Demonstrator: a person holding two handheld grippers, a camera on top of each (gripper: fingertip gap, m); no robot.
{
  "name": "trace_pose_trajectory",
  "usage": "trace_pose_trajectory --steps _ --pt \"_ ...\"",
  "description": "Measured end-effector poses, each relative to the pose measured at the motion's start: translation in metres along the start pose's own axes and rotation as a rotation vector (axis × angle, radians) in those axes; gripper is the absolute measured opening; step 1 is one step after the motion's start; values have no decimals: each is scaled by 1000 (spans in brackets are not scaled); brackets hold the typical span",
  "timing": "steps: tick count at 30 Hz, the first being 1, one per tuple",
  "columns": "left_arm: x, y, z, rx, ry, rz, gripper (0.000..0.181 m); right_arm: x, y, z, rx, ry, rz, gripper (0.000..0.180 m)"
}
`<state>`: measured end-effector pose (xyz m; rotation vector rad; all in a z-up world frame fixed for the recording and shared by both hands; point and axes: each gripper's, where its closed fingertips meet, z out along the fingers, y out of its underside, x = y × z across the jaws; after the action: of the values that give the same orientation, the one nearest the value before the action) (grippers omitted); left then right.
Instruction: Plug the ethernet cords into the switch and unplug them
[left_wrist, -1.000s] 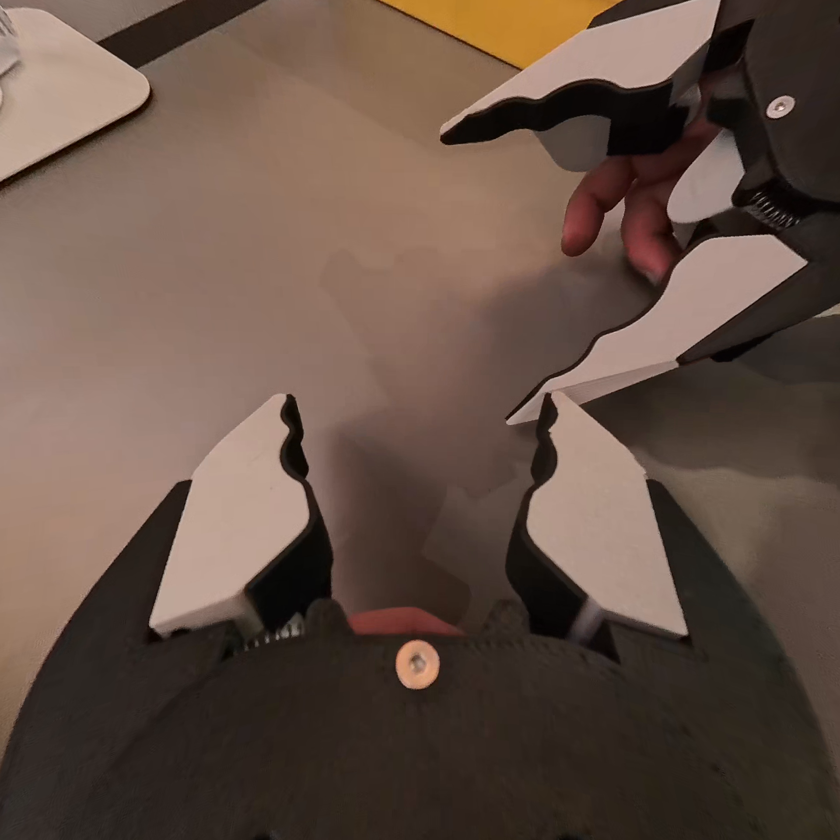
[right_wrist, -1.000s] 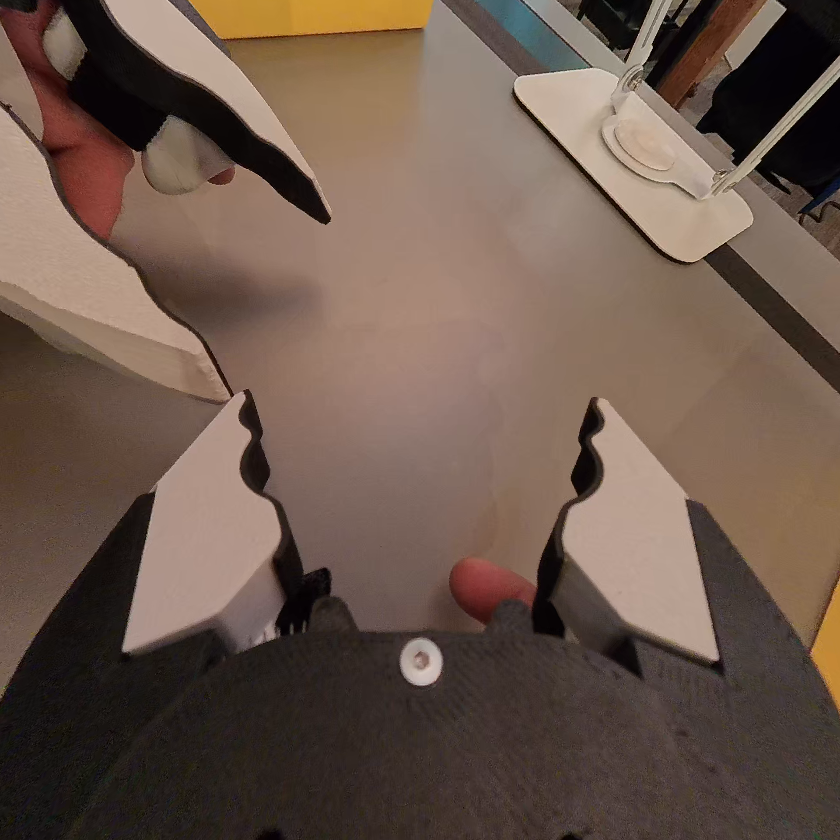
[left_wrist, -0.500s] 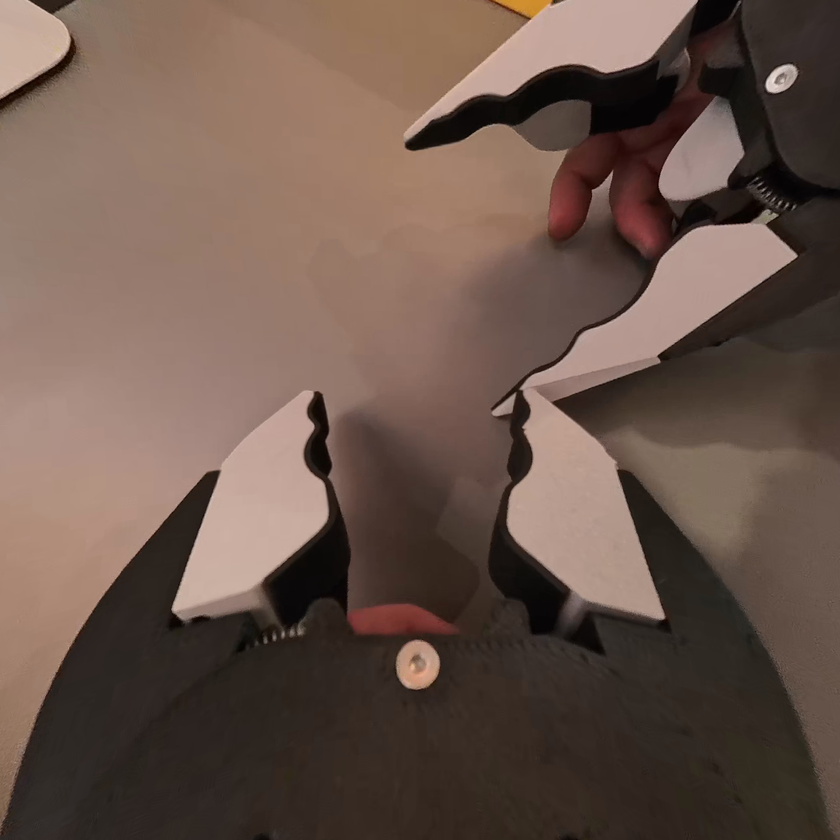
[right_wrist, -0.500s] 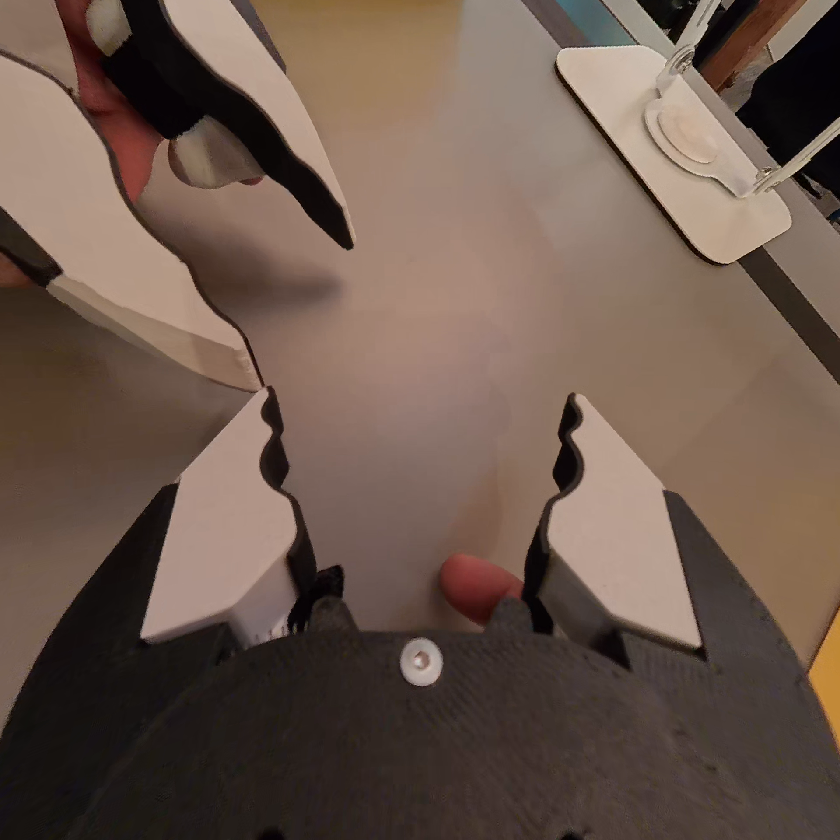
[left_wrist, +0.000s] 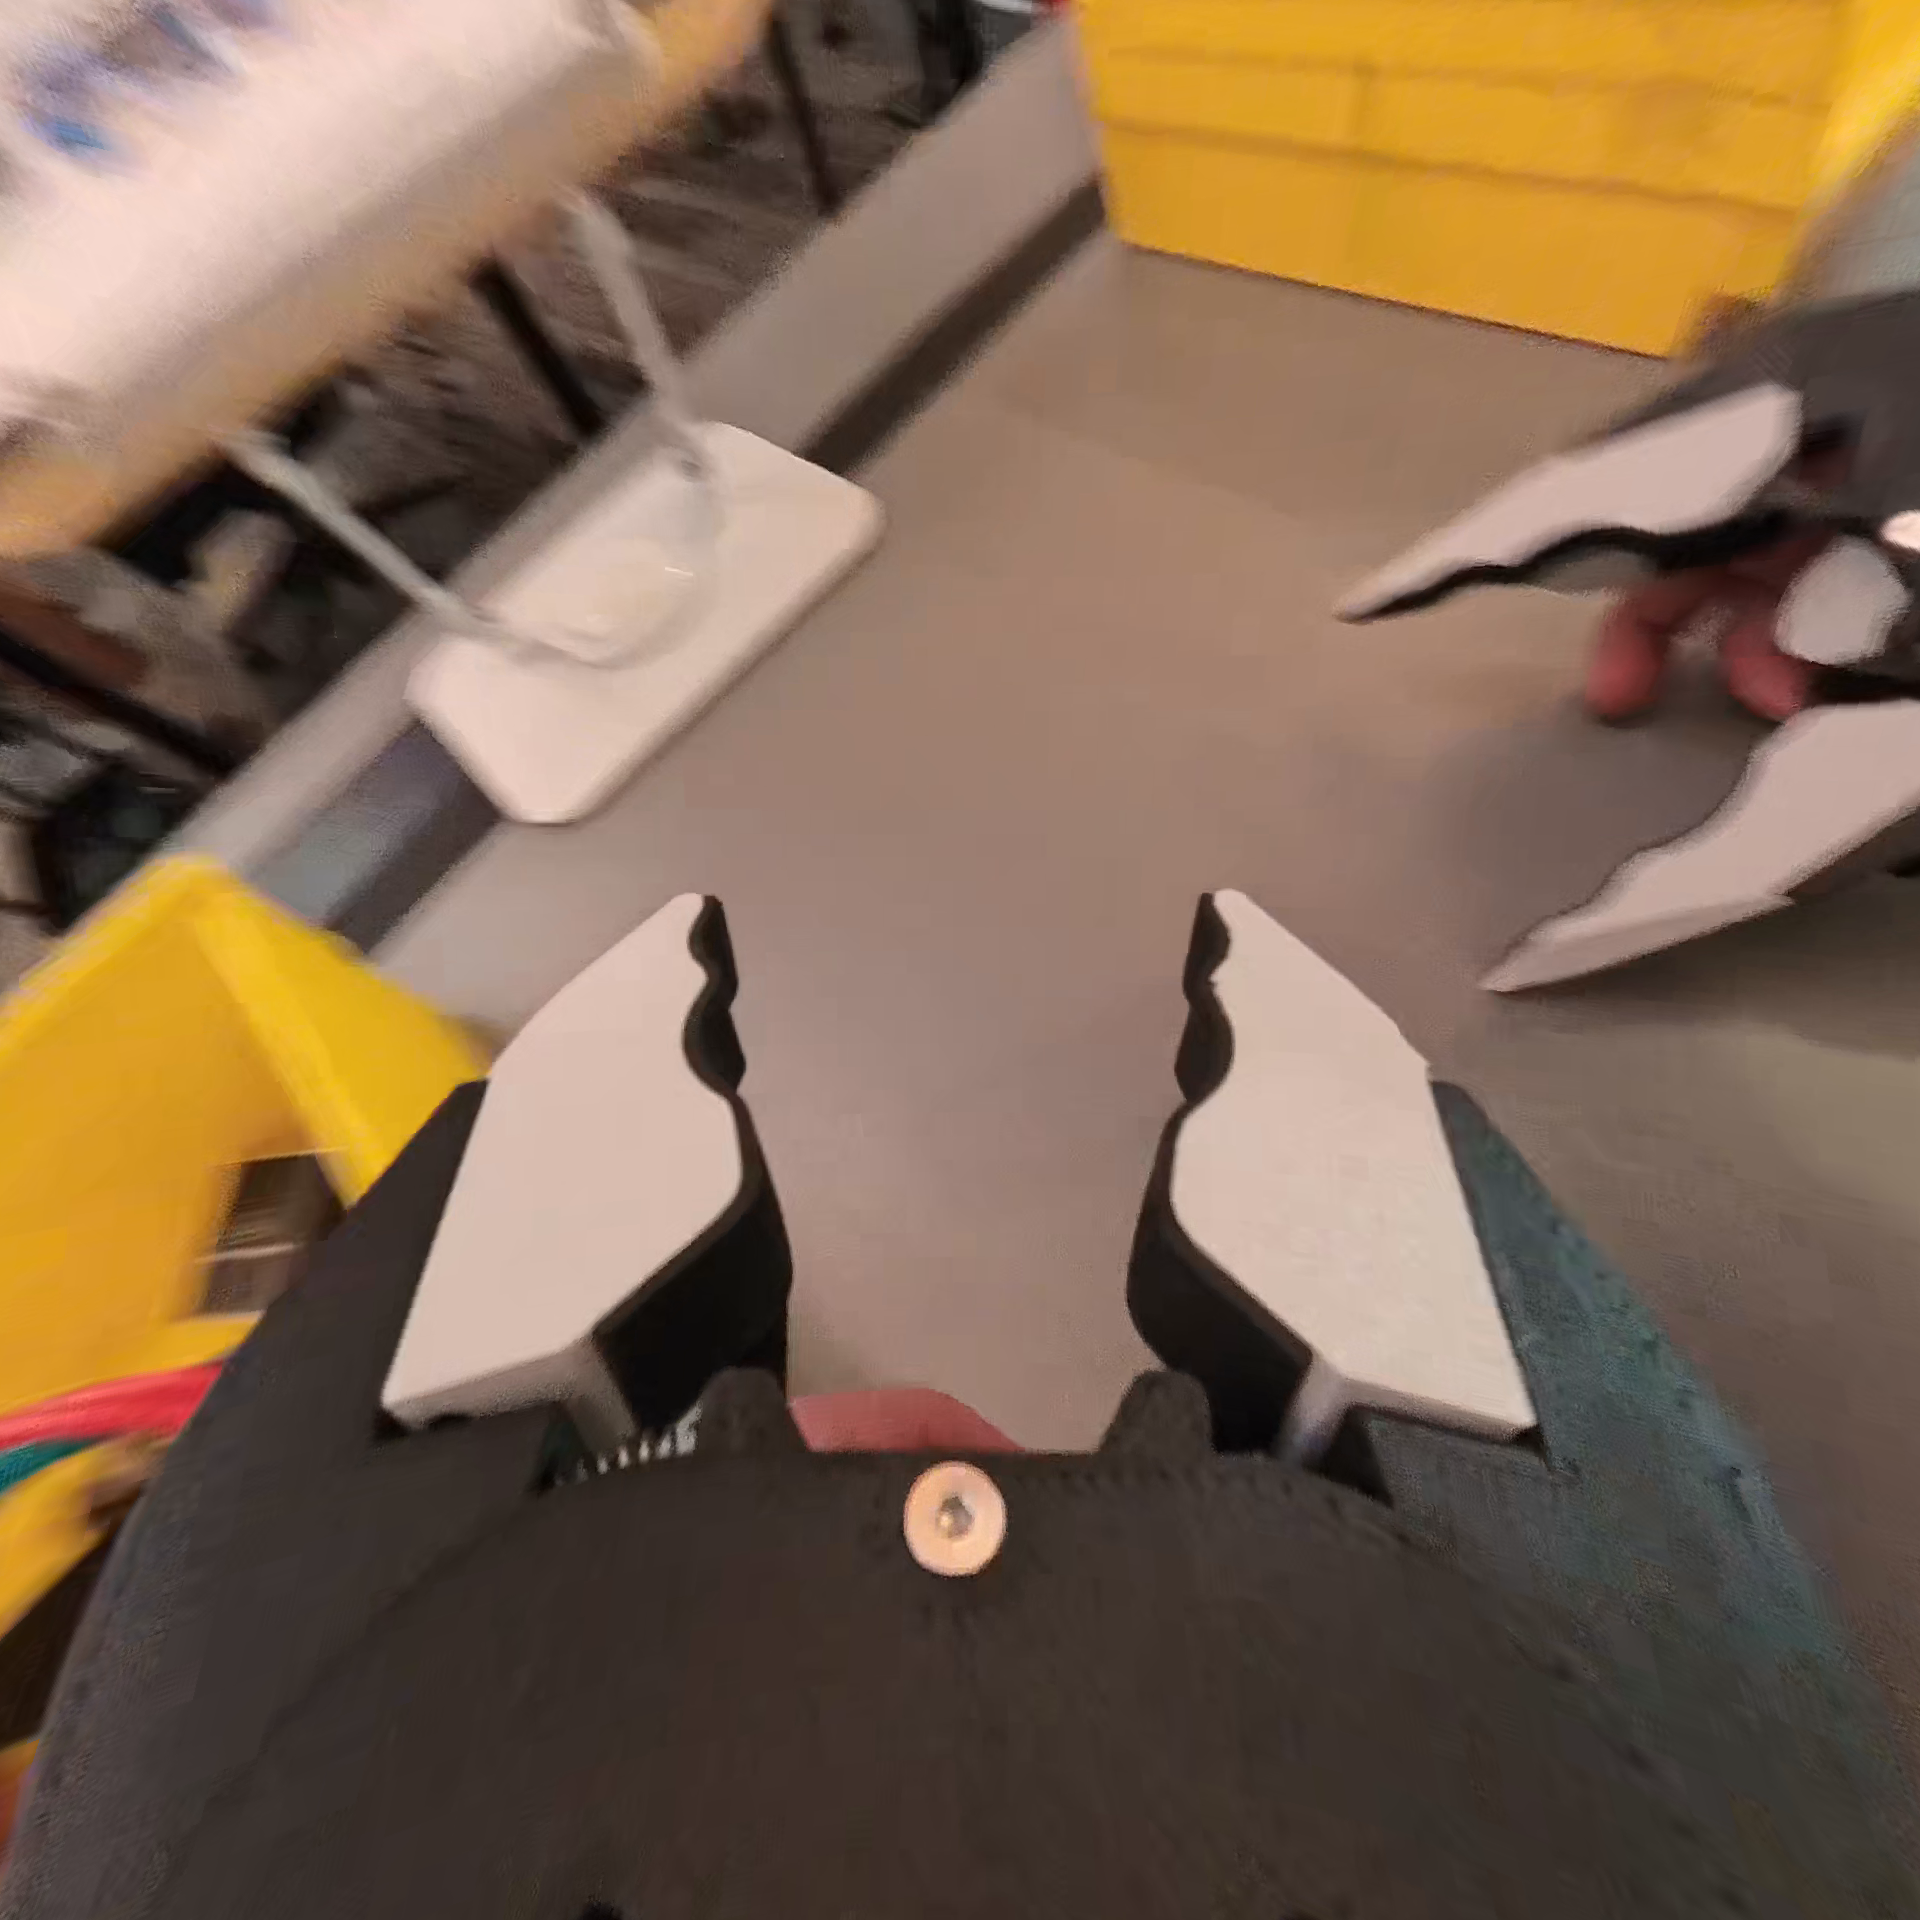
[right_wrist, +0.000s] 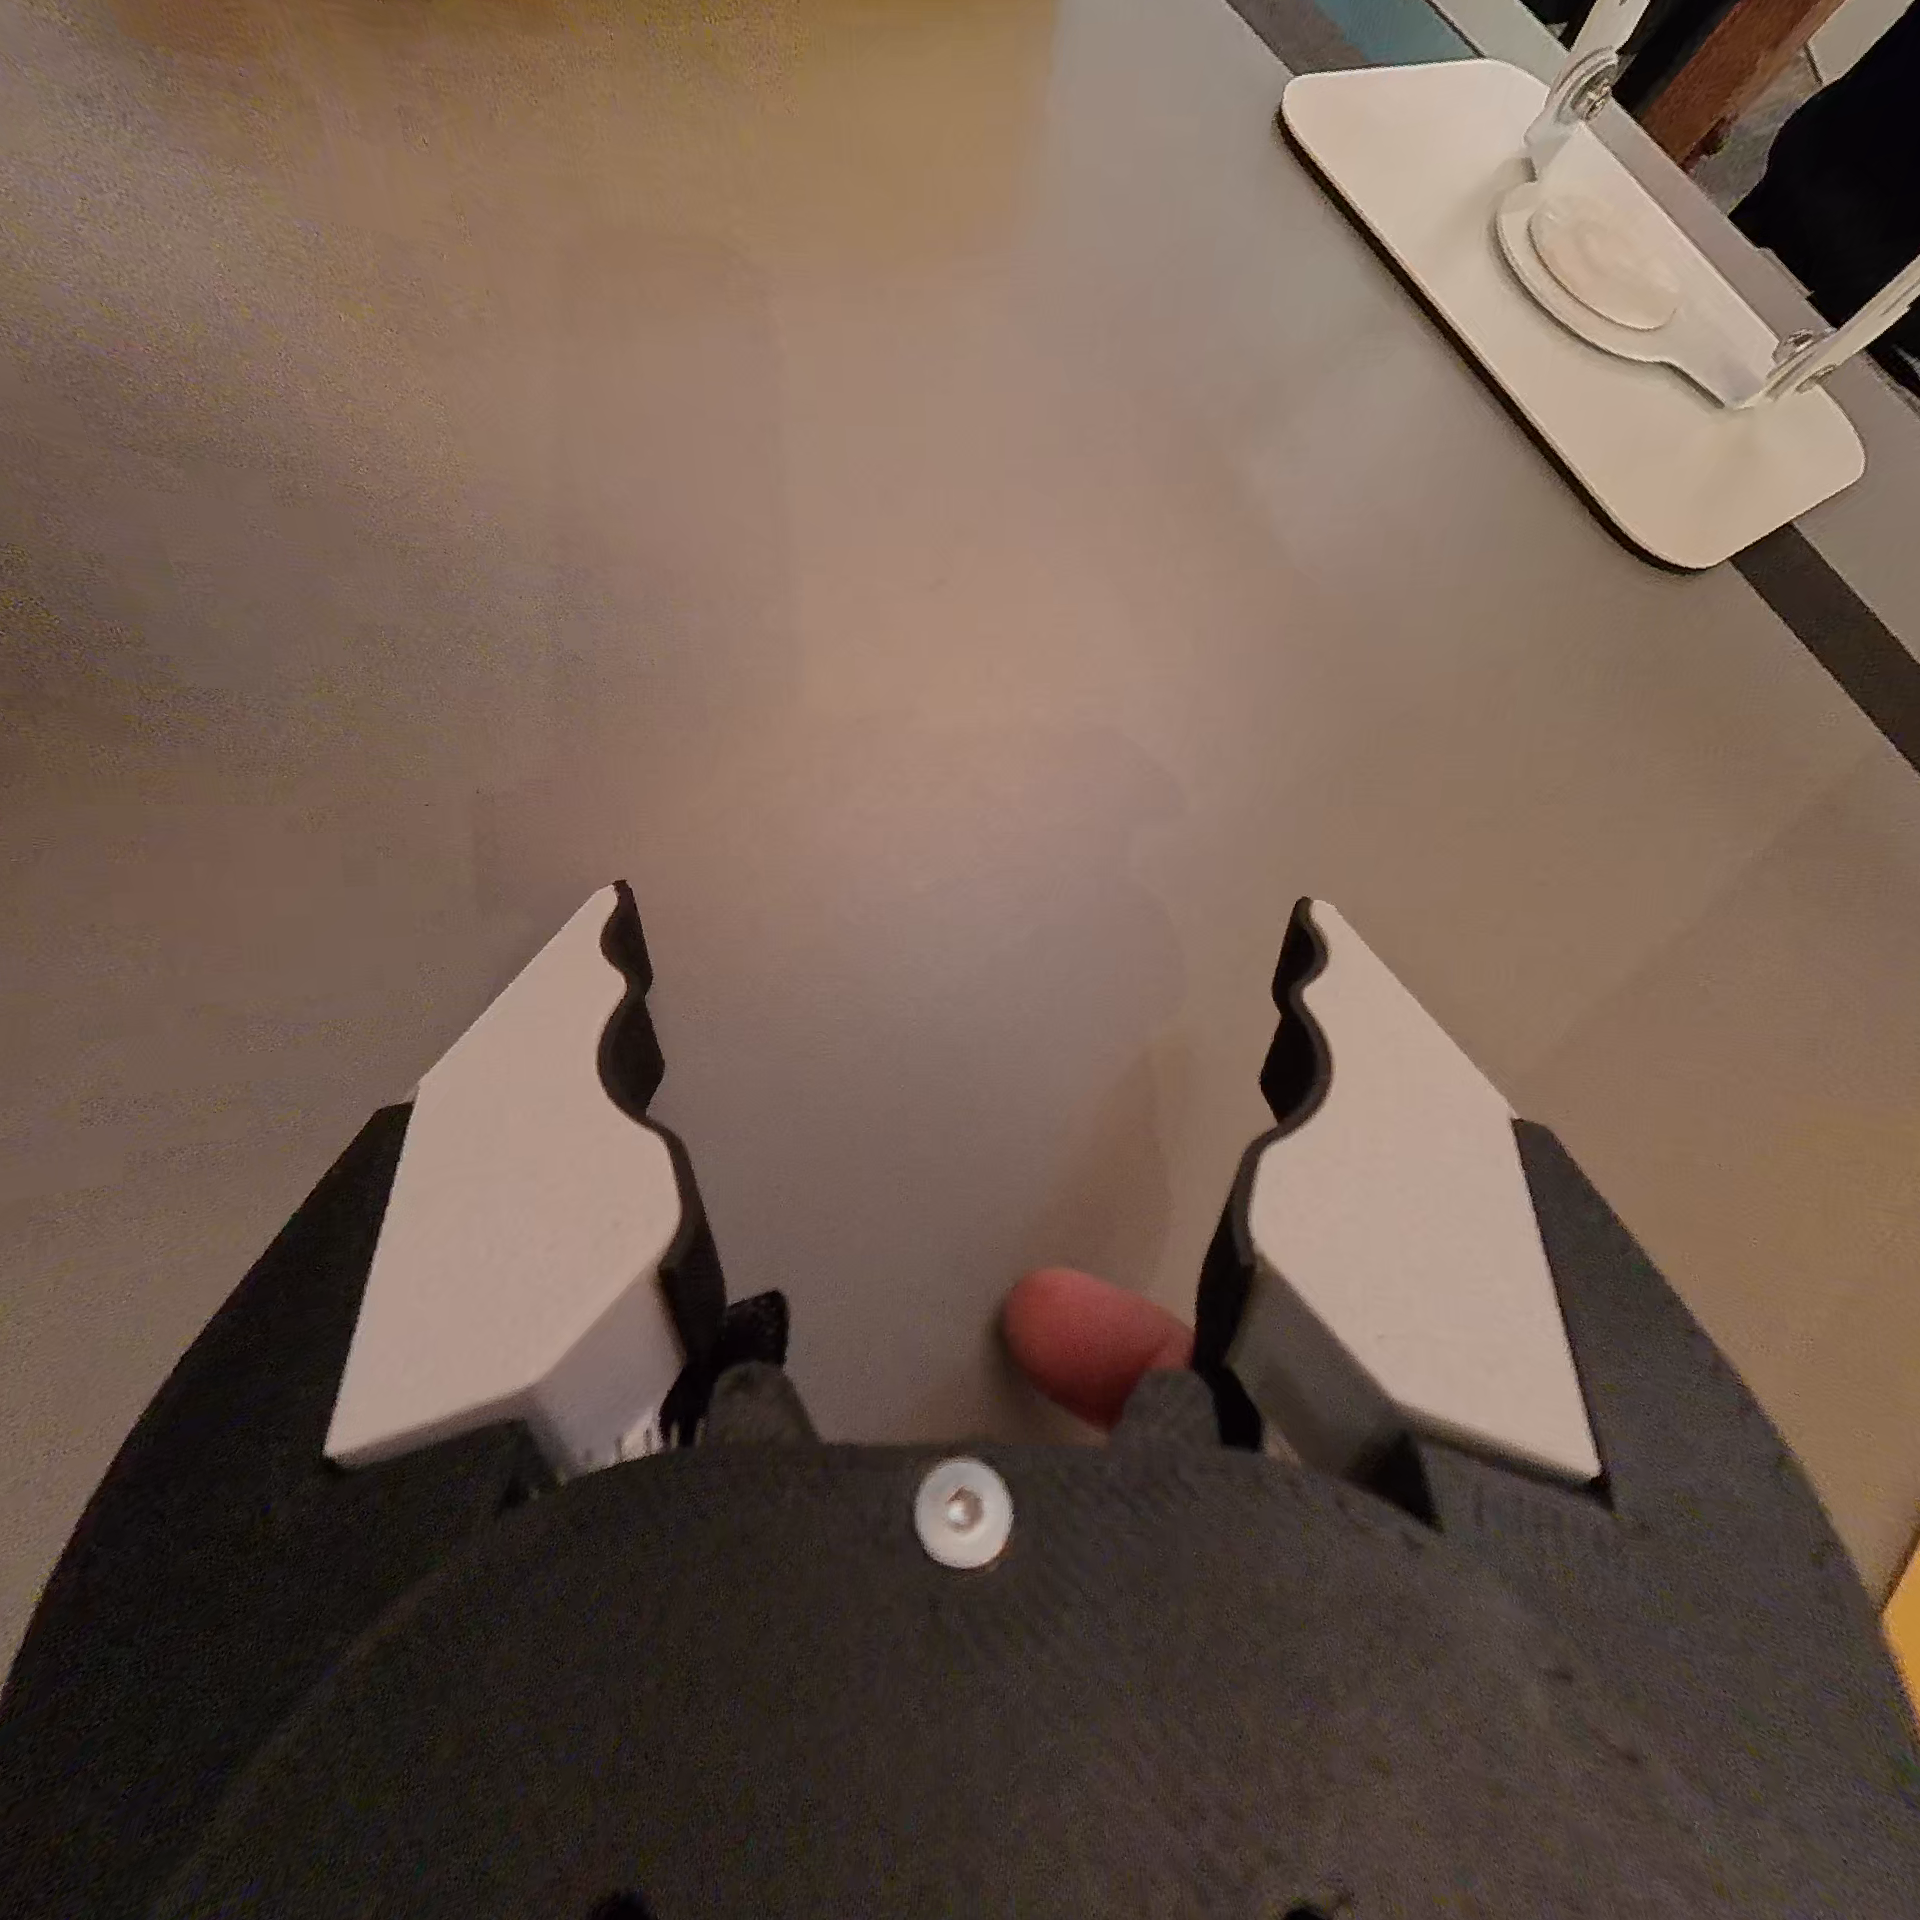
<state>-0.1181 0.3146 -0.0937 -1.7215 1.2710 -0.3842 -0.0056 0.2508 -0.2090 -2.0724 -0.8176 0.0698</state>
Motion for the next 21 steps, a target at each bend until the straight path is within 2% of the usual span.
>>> trace_pose_trajectory --steps 4,9,13,17,21 --pt "-109 -15 -31 -50 -205 40 74 0 0 1 -3 -8 6 117" --pt "-206 51 -4 -458 -205 89 74 0 0 2 -5 -15 11 117" --pt "-234 98 29 -671 -67 14 74 0 0 2 -6 -17 13 117" --pt "-245 139 45 -906 27 63 74 0 1 2 -9 -24 18 117" --pt "-249 166 57 -1044 89 46 75 0 1 3 -12 -33 23 117"
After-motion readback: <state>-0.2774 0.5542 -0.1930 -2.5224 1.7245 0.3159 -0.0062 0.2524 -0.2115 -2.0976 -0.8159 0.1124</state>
